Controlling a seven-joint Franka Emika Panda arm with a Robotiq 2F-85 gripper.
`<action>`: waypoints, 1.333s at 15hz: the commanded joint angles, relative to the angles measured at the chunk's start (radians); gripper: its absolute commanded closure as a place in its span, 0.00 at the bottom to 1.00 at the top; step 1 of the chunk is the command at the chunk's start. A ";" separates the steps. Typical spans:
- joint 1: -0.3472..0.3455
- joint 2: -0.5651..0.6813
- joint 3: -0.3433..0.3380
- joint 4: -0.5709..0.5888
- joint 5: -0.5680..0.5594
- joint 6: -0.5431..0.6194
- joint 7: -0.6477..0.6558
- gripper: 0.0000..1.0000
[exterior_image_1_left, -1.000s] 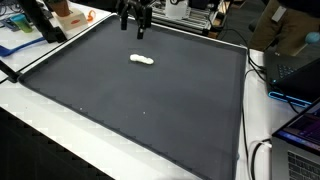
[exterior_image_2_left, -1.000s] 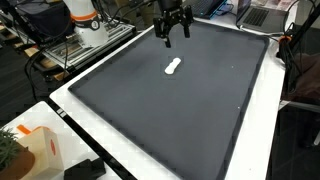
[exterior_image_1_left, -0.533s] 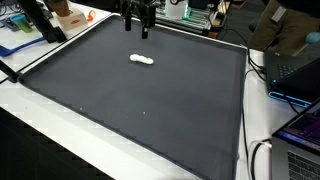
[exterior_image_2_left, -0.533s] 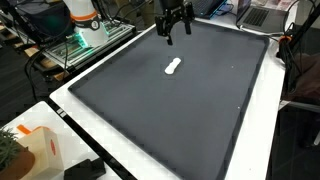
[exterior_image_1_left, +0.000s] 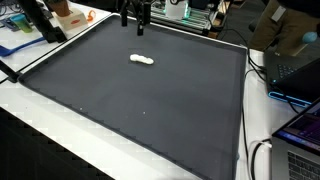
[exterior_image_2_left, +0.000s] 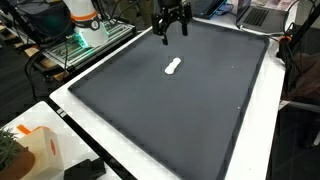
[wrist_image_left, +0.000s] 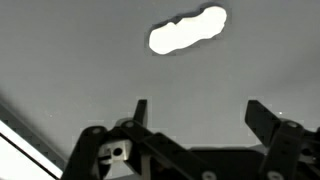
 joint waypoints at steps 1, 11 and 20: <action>-0.037 0.109 0.048 0.128 0.010 0.122 -0.063 0.00; -0.005 0.341 0.065 0.382 0.009 0.295 -0.178 0.00; -0.013 0.457 0.089 0.396 0.008 0.306 -0.186 0.00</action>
